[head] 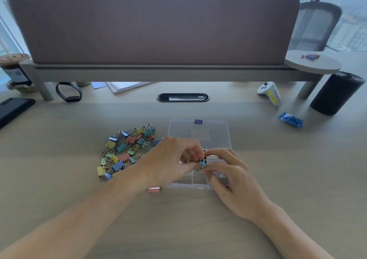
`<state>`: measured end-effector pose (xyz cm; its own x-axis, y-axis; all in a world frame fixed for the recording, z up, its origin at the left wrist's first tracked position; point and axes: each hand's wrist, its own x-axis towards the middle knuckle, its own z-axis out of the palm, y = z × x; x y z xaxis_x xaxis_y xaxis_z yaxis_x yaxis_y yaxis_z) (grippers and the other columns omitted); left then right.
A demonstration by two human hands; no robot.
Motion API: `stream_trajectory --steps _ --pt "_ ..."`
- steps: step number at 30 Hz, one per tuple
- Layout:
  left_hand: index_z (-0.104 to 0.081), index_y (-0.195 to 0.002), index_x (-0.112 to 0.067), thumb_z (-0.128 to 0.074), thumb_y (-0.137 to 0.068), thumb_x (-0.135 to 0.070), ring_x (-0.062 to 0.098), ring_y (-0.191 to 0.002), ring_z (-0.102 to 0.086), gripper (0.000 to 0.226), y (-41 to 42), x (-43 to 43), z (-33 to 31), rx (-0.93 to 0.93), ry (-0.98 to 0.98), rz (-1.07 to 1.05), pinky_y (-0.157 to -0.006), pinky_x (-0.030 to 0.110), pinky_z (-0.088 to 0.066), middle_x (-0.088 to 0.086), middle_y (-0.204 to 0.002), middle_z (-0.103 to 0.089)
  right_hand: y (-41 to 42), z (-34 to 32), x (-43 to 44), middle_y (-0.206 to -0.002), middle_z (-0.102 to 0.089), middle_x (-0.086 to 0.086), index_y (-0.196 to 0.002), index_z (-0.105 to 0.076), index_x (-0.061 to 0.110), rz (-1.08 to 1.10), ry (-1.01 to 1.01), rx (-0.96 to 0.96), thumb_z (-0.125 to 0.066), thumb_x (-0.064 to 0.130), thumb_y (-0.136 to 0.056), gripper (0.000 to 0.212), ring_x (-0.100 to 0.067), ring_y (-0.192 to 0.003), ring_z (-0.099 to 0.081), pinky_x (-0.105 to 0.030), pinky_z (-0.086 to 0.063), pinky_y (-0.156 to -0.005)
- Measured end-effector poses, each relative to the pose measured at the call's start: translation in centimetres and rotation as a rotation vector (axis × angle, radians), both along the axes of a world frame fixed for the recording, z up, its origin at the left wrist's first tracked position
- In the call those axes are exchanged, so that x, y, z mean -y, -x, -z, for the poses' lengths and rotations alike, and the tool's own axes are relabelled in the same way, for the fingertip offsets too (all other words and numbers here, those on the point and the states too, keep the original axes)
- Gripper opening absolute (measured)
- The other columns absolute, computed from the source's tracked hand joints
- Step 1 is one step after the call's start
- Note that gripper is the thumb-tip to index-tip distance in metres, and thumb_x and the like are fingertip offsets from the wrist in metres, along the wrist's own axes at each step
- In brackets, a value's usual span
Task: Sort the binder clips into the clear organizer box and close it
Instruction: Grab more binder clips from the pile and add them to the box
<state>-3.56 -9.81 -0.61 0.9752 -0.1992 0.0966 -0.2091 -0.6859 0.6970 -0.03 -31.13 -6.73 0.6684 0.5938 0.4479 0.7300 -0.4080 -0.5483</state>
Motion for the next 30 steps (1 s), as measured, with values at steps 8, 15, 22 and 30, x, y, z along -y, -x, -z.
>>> stream_trajectory --steps 8,15,22,30 --pt "-0.07 -0.105 -0.026 -0.079 -0.088 -0.019 -0.002 -0.082 -0.068 0.02 -0.2 0.1 0.3 0.037 -0.05 0.028 -0.078 0.014 -0.055 -0.016 -0.087 -0.072 0.3 -1.7 -0.2 -0.105 -0.068 0.019 -0.098 -0.068 0.026 0.109 -0.209 -0.04 -0.085 0.011 -0.083 0.027 -0.004 -0.105 -0.066 -0.015 -0.047 -0.09" --pt "-0.052 -0.112 -0.035 -0.078 -0.09 -0.032 -0.002 -0.083 -0.07 0.035 0.0 0.6 0.6 0.147 -0.163 0.057 -0.08 0.029 -0.06 -0.018 -0.091 -0.072 -0.1 -1.9 -0.5 -0.095 -0.07 0.024 -0.101 -0.067 0.027 0.063 -0.086 -0.034 -0.082 0.007 -0.086 0.028 -0.001 -0.09 -0.065 -0.009 -0.045 -0.08" --pt "-0.054 -0.113 -0.034 -0.073 -0.092 -0.018 -0.004 -0.081 -0.072 0.032 0.4 0.4 0.3 0.051 -0.015 -0.019 -0.075 0.018 -0.056 -0.019 -0.099 -0.071 -0.3 -1.4 -0.3 -0.086 -0.076 0.02 -0.093 -0.073 0.02 0.117 -0.226 -0.173 -0.082 0.005 -0.086 0.019 -0.005 -0.08 -0.073 -0.011 -0.051 -0.077" --pt "-0.055 -0.113 -0.034 -0.052 -0.103 -0.013 0.006 -0.081 -0.072 0.024 0.5 0.2 0.2 0.03 -0.005 -0.037 -0.077 0.038 -0.056 -0.017 -0.099 -0.072 0.0 -1.5 -0.8 -0.085 -0.075 0.021 -0.09 -0.075 0.024 0.136 -0.191 -0.163 -0.085 0.008 -0.083 0.02 0.001 -0.083 -0.072 -0.01 -0.05 -0.078"
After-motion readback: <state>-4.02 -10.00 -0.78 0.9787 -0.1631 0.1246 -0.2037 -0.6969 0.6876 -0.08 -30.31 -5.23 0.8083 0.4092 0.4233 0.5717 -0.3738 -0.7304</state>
